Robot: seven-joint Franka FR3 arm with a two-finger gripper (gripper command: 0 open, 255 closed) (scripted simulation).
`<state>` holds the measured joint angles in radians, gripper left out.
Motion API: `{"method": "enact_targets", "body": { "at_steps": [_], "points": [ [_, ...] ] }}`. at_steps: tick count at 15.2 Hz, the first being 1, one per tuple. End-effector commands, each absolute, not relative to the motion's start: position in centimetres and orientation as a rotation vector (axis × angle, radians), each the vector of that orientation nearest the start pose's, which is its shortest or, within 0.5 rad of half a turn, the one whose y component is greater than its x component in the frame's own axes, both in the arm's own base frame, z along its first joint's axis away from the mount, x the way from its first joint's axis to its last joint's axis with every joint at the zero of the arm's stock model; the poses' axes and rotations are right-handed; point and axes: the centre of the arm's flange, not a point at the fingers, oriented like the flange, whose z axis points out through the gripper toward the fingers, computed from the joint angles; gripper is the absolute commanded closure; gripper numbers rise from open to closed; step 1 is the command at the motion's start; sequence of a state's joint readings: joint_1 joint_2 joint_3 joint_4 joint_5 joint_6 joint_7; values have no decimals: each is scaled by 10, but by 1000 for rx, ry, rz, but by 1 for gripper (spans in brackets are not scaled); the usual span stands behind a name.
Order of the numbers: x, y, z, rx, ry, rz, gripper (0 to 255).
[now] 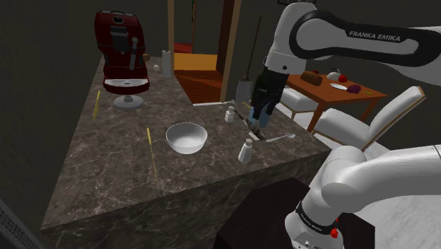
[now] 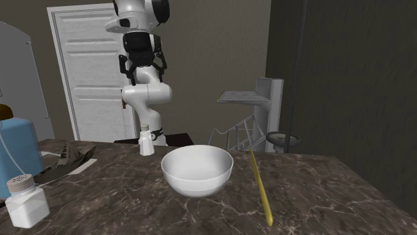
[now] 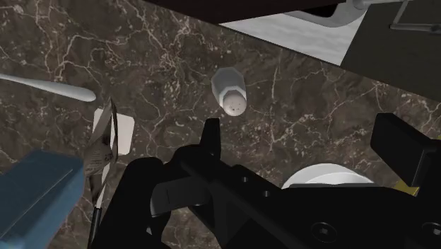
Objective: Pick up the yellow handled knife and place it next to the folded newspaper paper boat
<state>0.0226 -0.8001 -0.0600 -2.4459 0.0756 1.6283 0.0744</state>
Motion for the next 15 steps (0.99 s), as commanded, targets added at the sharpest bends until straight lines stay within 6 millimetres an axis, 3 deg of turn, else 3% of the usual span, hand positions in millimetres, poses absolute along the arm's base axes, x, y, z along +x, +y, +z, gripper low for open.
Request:
{"method": "enact_targets", "body": {
  "at_steps": [1, 15],
  "points": [
    [306, -8, 557, -3020, 148, 33, 0],
    [428, 127, 492, -3054, 383, 89, 0]
  ]
}}
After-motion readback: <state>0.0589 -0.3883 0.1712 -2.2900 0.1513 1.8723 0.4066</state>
